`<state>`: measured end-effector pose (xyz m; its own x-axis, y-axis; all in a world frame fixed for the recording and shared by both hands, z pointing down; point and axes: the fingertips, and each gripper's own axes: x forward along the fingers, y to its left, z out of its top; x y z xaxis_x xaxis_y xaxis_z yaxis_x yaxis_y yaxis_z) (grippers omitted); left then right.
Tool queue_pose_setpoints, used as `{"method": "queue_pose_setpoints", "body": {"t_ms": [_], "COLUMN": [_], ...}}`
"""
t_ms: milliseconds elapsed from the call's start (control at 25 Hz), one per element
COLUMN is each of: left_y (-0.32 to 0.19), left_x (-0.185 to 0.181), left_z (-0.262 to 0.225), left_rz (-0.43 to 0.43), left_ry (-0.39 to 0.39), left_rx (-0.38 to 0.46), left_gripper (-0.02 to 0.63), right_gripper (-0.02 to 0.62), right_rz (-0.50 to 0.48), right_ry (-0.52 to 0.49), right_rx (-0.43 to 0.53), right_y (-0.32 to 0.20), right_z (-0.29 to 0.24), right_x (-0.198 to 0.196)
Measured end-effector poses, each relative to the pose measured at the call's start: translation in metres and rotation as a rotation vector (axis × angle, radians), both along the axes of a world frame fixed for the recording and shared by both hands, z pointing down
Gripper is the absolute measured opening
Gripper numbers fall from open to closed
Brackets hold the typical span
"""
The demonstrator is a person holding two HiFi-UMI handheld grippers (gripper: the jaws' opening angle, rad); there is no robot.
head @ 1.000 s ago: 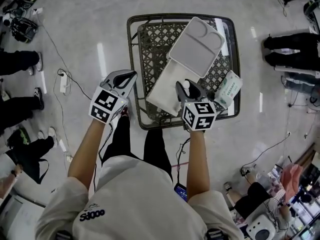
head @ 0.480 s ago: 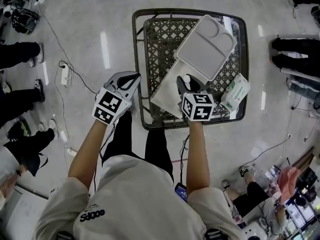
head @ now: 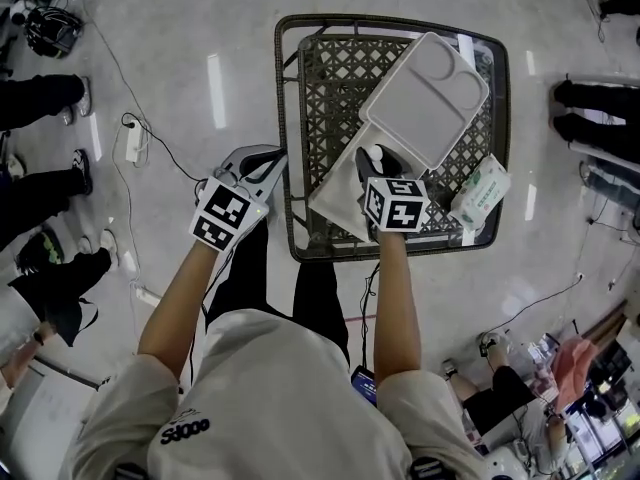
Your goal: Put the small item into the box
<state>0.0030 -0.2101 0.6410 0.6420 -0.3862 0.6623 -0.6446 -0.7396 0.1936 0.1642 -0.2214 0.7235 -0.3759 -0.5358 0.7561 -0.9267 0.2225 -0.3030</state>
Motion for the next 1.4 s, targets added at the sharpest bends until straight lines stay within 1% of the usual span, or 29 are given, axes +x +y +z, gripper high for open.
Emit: {"method": "queue_pose_setpoints", "body": {"t_ms": [200, 360, 480, 680, 1000, 1200, 1400], "left_y": [-0.003, -0.002, 0.001, 0.003, 0.005, 0.006, 0.009], "left_x": [-0.004, -0.005, -0.005, 0.000, 0.007, 0.007, 0.006], "left_z": [0.004, 0.006, 0.006, 0.008, 0.007, 0.006, 0.003], "left_rz": [-0.005, -0.003, 0.000, 0.010, 0.024, 0.024, 0.026], "left_ry": [-0.010, -0.016, -0.018, -0.019, -0.017, -0.016, -0.018], "left_rx": [-0.005, -0.002, -0.006, -0.010, -0.011, -0.008, -0.002], "left_gripper": [0.005, 0.005, 0.005, 0.005, 0.005, 0.005, 0.005], "right_gripper": [0.158, 0.163, 0.176, 0.220, 0.225, 0.225, 0.238], "right_rz": [-0.023, -0.030, -0.032, -0.029, -0.030, -0.004, 0.029], "right_ry": [-0.011, -0.026, -0.044, -0.058, -0.062, -0.045, -0.032], "right_rx": [-0.017, -0.011, -0.003, 0.012, 0.017, 0.017, 0.016], "right_y": [-0.004, -0.004, -0.004, -0.006, -0.004, -0.004, -0.002], "right_z": [0.010, 0.011, 0.012, 0.013, 0.010, 0.009, 0.007], "right_x": [-0.007, -0.009, -0.007, -0.003, -0.001, 0.006, 0.014]}}
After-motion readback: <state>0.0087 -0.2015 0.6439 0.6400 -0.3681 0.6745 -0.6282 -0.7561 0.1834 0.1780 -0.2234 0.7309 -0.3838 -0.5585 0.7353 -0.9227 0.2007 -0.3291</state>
